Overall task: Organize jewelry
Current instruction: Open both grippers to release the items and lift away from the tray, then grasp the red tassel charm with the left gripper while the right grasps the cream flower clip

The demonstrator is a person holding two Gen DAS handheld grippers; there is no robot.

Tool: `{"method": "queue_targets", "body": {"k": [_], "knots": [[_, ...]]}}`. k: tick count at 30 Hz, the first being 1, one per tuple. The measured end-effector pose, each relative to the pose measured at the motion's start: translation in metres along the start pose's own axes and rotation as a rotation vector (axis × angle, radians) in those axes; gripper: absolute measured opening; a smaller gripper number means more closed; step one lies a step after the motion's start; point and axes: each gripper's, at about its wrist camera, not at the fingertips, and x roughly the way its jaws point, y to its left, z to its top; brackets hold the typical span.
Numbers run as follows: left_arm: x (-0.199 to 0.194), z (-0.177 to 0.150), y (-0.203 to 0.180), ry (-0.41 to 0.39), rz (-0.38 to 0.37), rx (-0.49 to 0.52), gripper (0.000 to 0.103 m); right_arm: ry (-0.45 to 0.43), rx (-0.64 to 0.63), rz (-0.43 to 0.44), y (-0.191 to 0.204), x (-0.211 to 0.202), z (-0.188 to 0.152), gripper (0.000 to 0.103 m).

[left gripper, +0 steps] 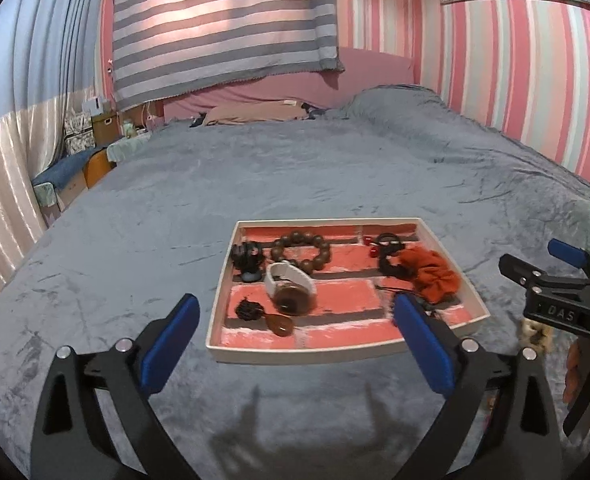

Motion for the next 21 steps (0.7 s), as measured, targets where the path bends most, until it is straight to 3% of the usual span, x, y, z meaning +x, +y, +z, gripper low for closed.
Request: {"method": "queue_targets", "body": {"k": [12,21], "knots": [[-0.015,-0.039,-0.067,0.038,-0.062,0.013,0.096,0.017,0.015,-0.062,-0.073,-0.018,-0.033,0.099],[0.004,-0.08,-0.112,0.136,-0.117,0.015,0.096,0.087,0.037,-0.101,-0.119,-0.005,-0.07,0.098]]}}
